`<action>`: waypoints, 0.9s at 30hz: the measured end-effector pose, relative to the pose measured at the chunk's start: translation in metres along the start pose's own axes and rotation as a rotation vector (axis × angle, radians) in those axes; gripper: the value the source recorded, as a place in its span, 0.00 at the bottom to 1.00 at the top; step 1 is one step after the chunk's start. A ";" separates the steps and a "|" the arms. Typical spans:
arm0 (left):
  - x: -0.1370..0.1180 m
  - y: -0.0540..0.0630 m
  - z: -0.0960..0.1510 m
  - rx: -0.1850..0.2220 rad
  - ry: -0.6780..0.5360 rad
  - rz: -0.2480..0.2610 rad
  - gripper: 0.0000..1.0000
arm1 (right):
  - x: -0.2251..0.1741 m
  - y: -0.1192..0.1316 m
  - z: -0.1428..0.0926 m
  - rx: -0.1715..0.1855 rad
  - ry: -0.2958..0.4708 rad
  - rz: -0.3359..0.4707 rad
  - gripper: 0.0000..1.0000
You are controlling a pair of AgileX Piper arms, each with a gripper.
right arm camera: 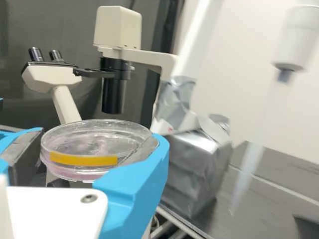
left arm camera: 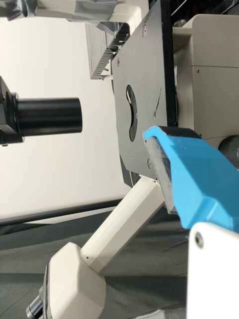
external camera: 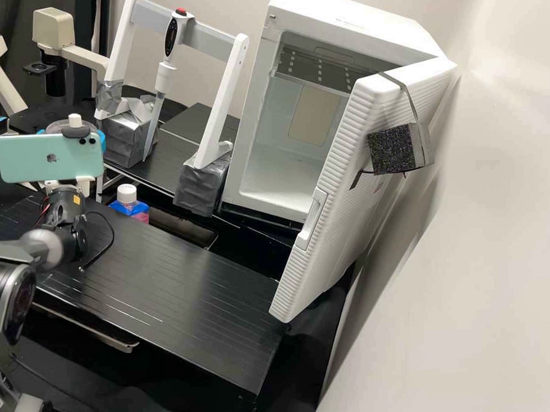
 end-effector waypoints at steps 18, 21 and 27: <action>0.000 0.000 0.000 0.000 0.000 0.000 1.00 | 0.107 -0.015 0.000 0.005 -0.044 -0.116 0.00; 0.000 0.000 0.000 0.000 0.000 0.000 1.00 | 0.122 -0.022 0.002 0.004 -0.060 -0.144 0.00; 0.000 0.000 0.000 0.000 0.000 0.000 1.00 | 0.142 -0.036 0.001 0.009 -0.074 -0.185 0.00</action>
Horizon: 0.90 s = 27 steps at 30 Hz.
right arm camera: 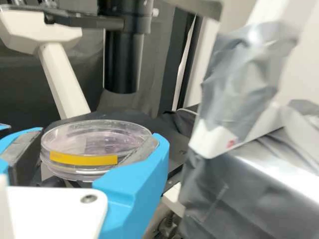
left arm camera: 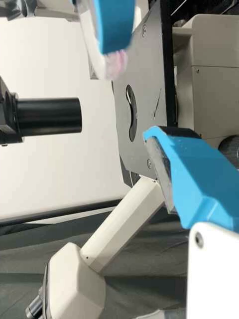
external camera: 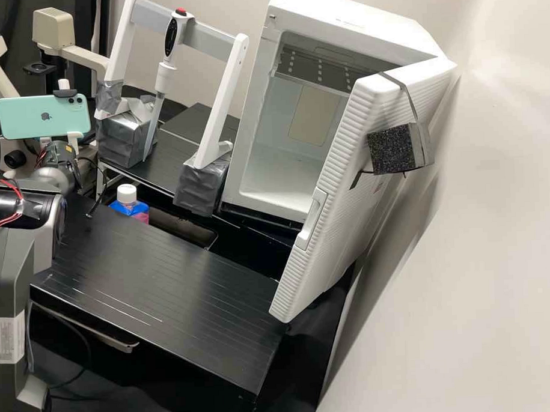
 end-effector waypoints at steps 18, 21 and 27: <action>0.000 0.000 0.000 0.000 0.000 0.000 1.00 | 0.056 -0.010 -0.005 0.022 0.009 -0.056 0.00; 0.000 0.000 0.000 0.000 0.000 0.000 1.00 | 0.064 -0.014 0.001 0.035 0.000 -0.068 0.00; 0.000 0.000 0.000 0.000 0.000 0.000 1.00 | 0.078 -0.014 0.008 0.043 0.007 -0.067 0.00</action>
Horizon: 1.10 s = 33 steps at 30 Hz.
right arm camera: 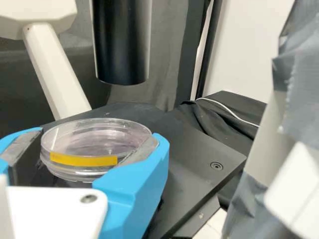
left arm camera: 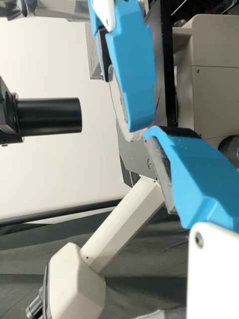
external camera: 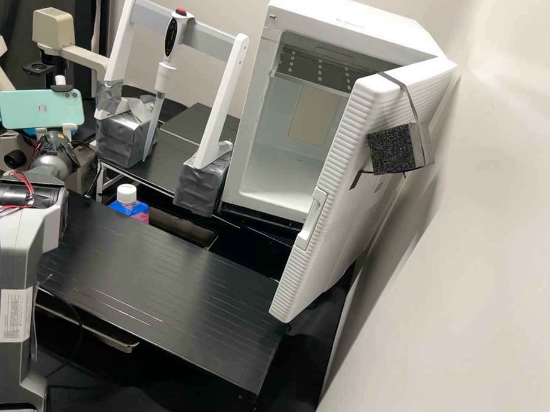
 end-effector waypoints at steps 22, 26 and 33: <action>0.000 0.000 0.000 0.000 0.000 0.000 1.00 | 0.022 0.001 0.018 -0.041 0.001 0.015 0.00; 0.000 0.000 0.000 0.000 0.000 0.000 1.00 | 0.022 0.001 0.018 -0.041 0.001 0.015 1.00; 0.000 0.000 0.000 0.000 0.000 0.000 1.00 | 0.022 0.001 0.018 -0.041 0.001 0.015 1.00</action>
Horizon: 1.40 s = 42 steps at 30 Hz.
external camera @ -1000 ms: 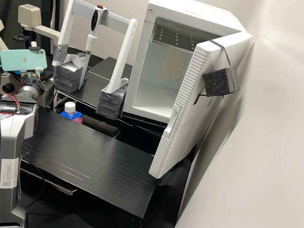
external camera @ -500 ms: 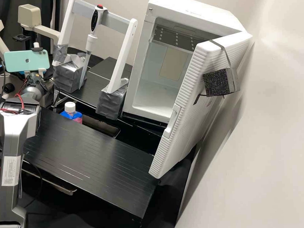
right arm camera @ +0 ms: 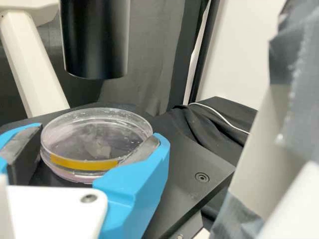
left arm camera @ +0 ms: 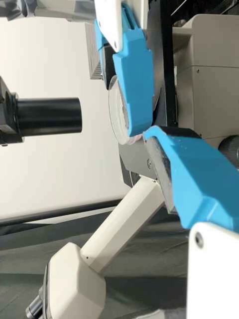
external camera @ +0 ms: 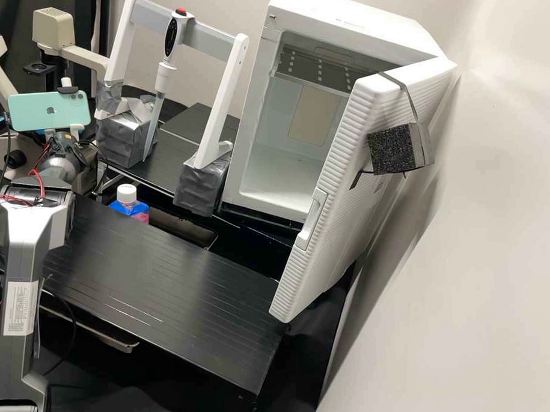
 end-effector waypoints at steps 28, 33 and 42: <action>0.000 0.000 0.000 0.000 0.000 0.000 1.00 | -0.116 0.027 -0.038 0.107 0.039 0.073 1.00; 0.000 0.000 0.000 0.000 0.000 0.000 1.00 | -0.157 0.033 -0.060 0.099 0.154 0.140 1.00; 0.000 0.000 0.000 0.000 0.000 0.000 1.00 | -0.245 0.024 -0.061 0.091 0.129 0.350 1.00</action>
